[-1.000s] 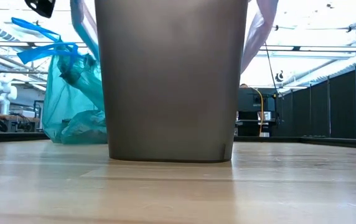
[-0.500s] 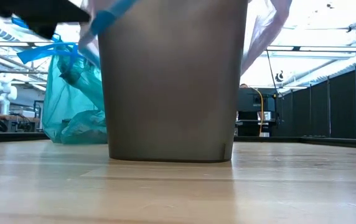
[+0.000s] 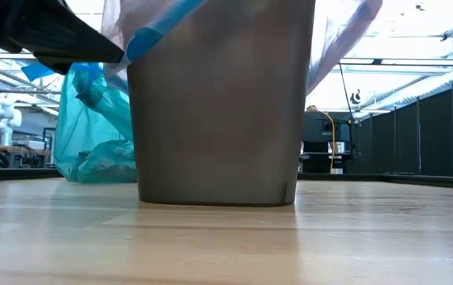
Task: Place trash/remove bag and relplace
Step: Insert the trash bag into the trash bin
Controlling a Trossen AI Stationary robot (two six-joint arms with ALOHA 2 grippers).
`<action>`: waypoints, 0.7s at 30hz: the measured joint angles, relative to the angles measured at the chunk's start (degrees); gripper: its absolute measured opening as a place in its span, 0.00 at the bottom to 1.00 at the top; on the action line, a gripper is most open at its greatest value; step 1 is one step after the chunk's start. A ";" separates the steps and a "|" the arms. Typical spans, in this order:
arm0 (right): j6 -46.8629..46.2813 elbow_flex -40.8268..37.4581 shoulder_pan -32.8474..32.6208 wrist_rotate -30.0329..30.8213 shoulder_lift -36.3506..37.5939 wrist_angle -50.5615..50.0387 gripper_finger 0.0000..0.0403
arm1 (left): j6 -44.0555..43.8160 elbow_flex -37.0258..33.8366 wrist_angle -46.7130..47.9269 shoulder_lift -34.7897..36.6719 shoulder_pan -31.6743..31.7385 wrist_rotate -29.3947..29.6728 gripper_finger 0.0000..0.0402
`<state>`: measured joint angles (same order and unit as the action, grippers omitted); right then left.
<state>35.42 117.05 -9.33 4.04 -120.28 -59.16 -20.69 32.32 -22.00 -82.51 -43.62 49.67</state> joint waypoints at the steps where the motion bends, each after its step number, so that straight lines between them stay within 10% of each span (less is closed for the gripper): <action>1: 0.13 0.00 -0.07 -0.15 -0.64 -0.02 0.00 | 0.01 0.00 -0.03 0.16 0.00 0.01 0.00; 21: -0.38 -1.70 1.32 -5.93 -6.29 2.13 0.00 | -0.40 -0.02 1.99 0.45 -1.12 0.16 0.00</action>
<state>35.04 115.35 -8.01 -1.89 -126.56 -57.03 -21.09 32.29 -20.01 -82.06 -44.74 49.83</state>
